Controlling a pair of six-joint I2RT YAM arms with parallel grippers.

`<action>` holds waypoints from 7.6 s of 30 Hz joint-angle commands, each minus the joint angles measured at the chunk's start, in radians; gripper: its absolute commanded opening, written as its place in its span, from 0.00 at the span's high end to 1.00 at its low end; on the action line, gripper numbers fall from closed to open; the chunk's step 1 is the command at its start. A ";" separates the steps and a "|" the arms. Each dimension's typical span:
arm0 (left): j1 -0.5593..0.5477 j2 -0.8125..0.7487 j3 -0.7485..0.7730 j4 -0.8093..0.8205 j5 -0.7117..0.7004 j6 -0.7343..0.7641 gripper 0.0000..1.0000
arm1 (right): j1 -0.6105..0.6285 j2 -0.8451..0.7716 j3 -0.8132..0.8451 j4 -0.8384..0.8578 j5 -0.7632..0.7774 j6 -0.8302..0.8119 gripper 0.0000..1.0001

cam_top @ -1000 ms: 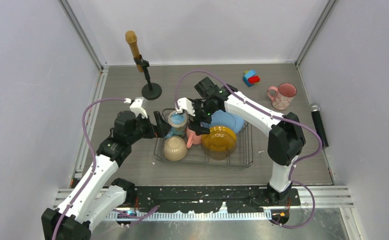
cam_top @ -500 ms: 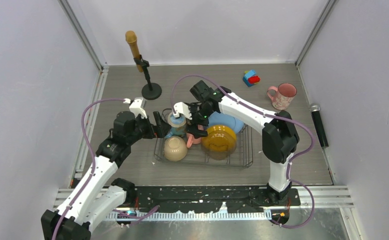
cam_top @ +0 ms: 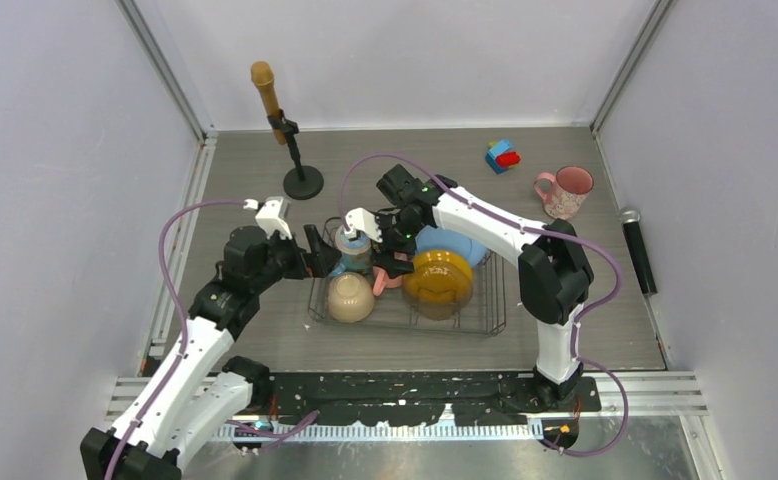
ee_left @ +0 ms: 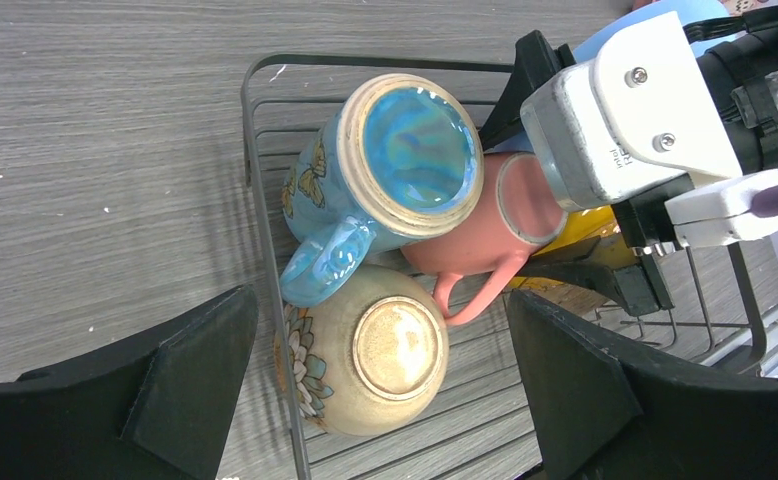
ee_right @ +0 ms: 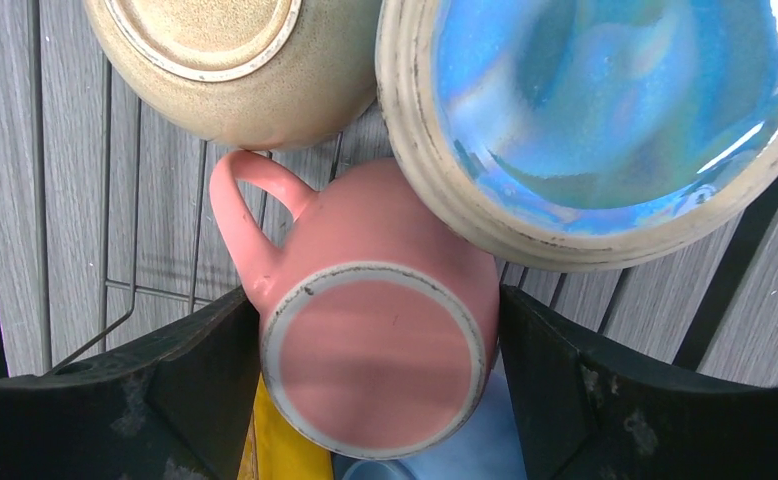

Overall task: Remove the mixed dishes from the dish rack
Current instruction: Pick up the cup from the dish rack.

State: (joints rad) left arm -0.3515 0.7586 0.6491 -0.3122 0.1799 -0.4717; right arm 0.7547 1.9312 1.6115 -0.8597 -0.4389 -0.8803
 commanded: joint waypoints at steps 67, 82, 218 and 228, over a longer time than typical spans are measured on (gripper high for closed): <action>0.000 -0.133 0.087 0.010 0.038 -0.237 0.00 | 0.009 -0.424 -0.048 0.254 -0.028 -0.006 0.87; 0.000 -0.022 0.034 0.367 0.074 -0.570 0.02 | 0.010 -0.592 -0.503 1.303 0.203 0.319 0.90; -0.003 -0.096 -0.028 0.632 0.972 0.495 0.01 | 0.088 -0.742 -0.212 0.154 0.364 1.267 0.99; -0.003 -0.161 -0.096 0.776 0.463 0.116 0.00 | -0.444 -0.813 -0.218 0.057 0.586 1.336 0.99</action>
State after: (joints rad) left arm -0.3534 0.5884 0.5472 0.3614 0.9035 -0.1291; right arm 0.4377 1.1778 1.3483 -0.8223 -0.0616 0.3923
